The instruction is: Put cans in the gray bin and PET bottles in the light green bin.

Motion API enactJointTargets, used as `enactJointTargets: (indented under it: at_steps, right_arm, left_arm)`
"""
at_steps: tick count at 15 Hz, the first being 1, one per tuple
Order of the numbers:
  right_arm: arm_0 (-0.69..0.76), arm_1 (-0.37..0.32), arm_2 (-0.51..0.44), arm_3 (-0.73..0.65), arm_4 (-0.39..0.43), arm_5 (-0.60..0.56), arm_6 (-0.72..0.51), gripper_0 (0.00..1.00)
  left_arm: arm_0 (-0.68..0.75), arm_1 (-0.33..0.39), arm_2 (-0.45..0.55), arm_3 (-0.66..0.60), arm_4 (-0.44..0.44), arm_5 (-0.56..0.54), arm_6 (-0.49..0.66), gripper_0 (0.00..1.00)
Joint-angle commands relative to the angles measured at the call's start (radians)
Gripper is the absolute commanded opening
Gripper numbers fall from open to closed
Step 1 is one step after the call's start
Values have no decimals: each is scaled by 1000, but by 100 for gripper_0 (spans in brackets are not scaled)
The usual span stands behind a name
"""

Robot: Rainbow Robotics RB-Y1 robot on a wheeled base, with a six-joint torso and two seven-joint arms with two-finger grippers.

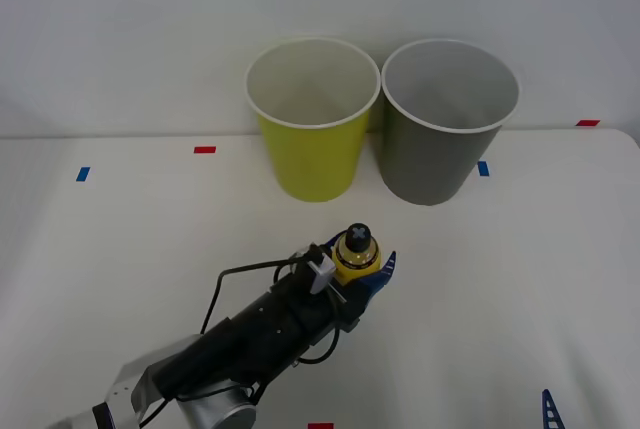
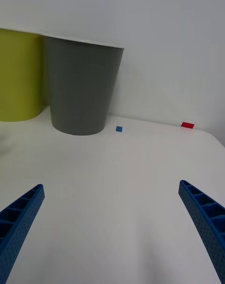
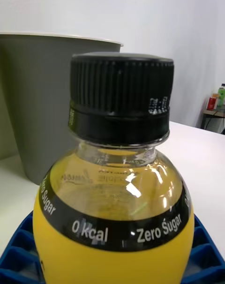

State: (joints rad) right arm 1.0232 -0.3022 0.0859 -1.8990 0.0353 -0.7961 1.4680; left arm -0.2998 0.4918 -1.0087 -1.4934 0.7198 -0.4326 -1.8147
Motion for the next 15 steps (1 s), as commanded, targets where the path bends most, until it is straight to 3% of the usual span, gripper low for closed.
enactJointTargets:
  at_steps: [1, 7, 15]
  right_arm:
    - [0, 0, 0, 0, 0, 0, 0, 100]
    - [0, 0, 0, 0, 0, 0, 0, 100]
    - [0, 0, 0, 0, 0, 0, 0, 100]
  left_arm:
    - [1, 5, -1, 1, -3, 0, -11, 8]
    - [1, 2, 5, -14, 20, 29, -5, 1]
    - [1, 153, 156, -292, 47, 448, 32, 1]
